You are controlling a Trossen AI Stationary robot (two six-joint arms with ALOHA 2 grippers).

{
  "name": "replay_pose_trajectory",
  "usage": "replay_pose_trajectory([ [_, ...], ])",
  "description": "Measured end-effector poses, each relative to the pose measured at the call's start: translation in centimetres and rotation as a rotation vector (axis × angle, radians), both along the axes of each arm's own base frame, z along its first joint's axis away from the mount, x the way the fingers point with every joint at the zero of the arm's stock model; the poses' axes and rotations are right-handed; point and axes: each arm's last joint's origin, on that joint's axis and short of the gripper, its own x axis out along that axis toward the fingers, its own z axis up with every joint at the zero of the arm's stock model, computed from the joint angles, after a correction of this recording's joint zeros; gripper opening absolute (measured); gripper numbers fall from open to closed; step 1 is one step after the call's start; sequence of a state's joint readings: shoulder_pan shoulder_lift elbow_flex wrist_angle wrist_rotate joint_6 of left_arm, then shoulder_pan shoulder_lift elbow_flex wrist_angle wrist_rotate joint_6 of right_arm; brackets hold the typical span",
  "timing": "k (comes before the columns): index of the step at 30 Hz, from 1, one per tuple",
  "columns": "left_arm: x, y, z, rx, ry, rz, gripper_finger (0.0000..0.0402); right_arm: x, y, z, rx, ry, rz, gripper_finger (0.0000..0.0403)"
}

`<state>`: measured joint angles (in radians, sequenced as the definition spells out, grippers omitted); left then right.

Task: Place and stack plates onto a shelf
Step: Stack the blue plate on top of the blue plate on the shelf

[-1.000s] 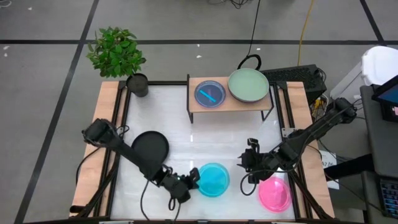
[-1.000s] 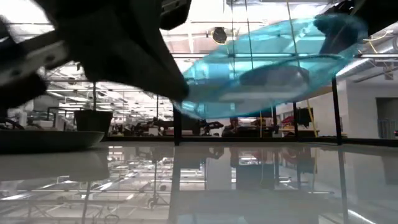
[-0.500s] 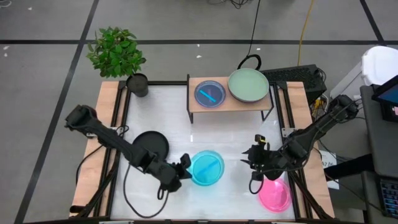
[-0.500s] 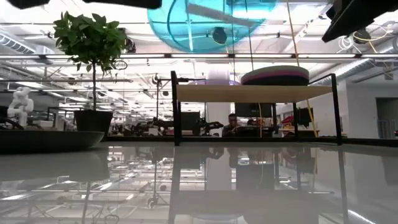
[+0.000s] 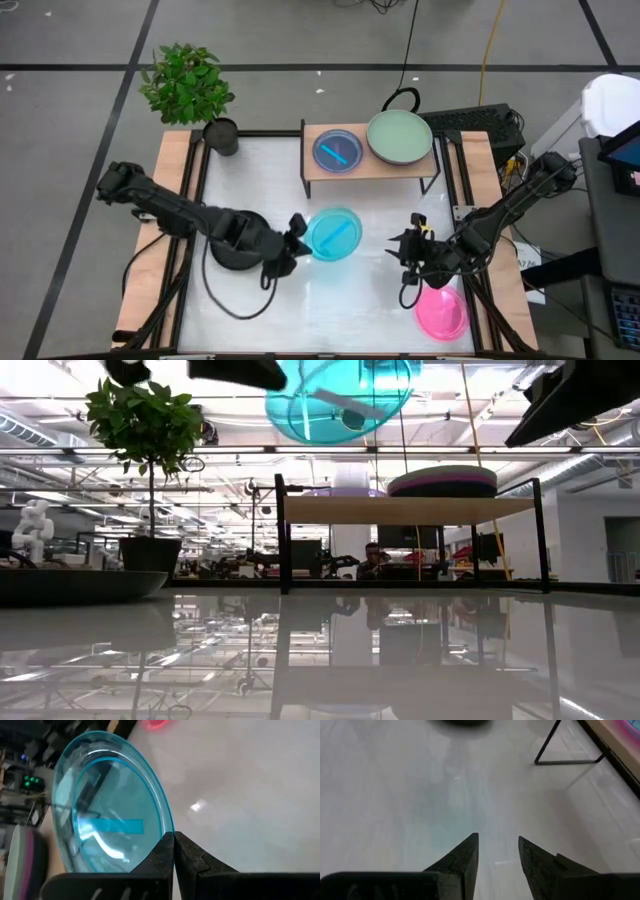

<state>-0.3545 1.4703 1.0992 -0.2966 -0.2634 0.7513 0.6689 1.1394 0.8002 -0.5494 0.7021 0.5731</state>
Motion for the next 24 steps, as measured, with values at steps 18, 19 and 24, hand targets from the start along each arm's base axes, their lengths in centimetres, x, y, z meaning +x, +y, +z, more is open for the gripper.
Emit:
replay_pose_trajectory([
  [18, 2.8, 7.3, 4.0, 0.033, -0.182, 0.197, 0.0005, -0.9, -0.6, -1.0, 0.044, -0.018, 0.013, 0.0121],
  [19, 2.8, 7.7, 4.3, 0.035, -0.163, 0.209, 0.0005, -0.8, -0.5, -0.9, 0.048, -0.025, 0.015, 0.0121],
  [24, 2.6, 9.9, 5.1, 0.037, -0.113, 0.261, 0.0005, -0.6, -0.3, -0.7, 0.069, -0.056, 0.026, 0.0121],
])
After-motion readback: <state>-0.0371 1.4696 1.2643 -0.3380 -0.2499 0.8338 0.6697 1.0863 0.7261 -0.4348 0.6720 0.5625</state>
